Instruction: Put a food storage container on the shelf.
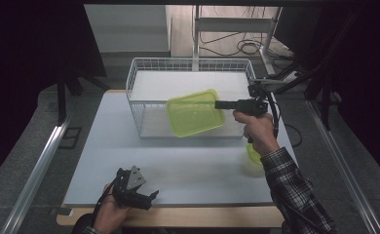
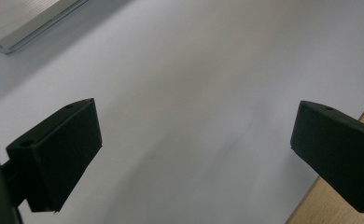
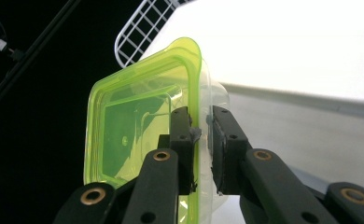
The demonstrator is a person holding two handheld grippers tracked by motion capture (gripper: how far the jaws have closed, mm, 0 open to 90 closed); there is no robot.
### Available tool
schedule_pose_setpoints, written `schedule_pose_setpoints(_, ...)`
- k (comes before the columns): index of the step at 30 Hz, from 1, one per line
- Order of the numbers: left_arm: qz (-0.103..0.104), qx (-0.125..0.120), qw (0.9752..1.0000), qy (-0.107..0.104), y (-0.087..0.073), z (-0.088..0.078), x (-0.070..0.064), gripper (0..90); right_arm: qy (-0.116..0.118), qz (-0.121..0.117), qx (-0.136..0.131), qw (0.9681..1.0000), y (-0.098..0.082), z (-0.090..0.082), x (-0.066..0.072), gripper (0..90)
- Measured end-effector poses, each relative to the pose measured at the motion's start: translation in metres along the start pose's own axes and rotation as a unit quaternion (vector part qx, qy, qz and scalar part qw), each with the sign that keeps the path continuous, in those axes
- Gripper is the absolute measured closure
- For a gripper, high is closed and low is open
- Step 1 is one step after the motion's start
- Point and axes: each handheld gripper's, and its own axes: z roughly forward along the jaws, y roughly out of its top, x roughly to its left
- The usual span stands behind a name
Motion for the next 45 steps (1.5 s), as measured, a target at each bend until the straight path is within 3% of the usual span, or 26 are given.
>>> schedule_pose_setpoints(13,-0.003,-0.002,1.0000,-0.005,0.000,0.000,0.000,1.6,-0.022,-0.002,-0.036,0.9991,0.034,0.000,0.007,79.7)
schedule_pose_setpoints(27,-0.001,0.001,1.0000,-0.004,0.000,0.000,0.000,1.5,-0.053,0.006,-0.065,0.9964,0.059,0.015,0.005,79.7)
schedule_pose_setpoints(45,0.007,0.003,1.0000,-0.003,0.000,0.000,0.000,1.5,-0.088,0.026,-0.084,0.9922,0.068,0.037,-0.007,79.0)
